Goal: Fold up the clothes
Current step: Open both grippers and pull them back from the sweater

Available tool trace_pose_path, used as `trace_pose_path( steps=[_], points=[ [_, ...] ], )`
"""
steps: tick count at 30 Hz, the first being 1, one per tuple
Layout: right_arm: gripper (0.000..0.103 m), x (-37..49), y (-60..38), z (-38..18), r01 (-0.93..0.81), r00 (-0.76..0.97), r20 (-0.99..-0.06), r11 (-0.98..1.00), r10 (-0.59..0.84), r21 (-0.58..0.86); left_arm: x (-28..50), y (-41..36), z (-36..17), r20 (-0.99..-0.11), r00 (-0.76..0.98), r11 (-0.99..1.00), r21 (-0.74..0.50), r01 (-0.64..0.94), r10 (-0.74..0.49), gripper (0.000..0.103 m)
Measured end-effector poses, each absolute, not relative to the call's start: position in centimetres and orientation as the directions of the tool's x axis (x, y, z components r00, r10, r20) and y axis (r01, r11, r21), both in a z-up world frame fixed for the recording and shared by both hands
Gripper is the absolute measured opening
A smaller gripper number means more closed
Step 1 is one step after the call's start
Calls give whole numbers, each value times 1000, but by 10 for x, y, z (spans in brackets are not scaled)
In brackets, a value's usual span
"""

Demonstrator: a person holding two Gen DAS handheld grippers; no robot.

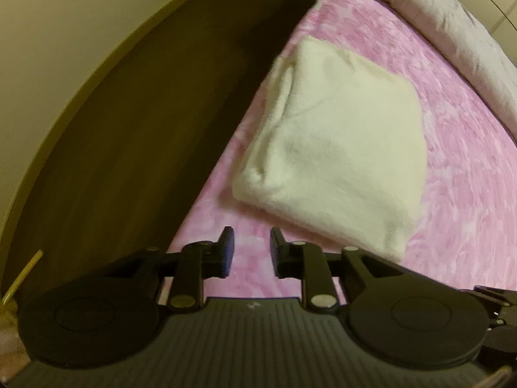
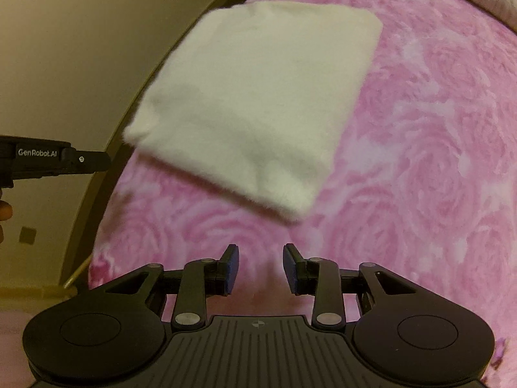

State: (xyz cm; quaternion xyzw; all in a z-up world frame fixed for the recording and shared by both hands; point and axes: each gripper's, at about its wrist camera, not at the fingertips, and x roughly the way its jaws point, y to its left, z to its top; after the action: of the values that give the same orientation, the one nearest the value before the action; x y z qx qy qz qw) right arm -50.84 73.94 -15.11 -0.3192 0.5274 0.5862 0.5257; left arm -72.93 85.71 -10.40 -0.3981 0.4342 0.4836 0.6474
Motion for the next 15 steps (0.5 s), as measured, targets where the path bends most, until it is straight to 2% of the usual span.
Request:
trace_pose_path(
  steps=[2, 4, 15],
  points=[
    [50, -505, 735, -138, -956, -239, -925, 95, 297, 278, -727, 848, -92, -945, 136, 184, -82, -979, 299, 27],
    [52, -501, 733, -125, -958, -233, -920, 89, 316, 273, -722, 837, -79, -942, 137, 158, -92, -983, 307, 30],
    [56, -477, 708, -57, -959, -262, -883, -2, 389, 284, -695, 759, -14, -919, 66, 22, -62, -998, 389, 35]
  ],
)
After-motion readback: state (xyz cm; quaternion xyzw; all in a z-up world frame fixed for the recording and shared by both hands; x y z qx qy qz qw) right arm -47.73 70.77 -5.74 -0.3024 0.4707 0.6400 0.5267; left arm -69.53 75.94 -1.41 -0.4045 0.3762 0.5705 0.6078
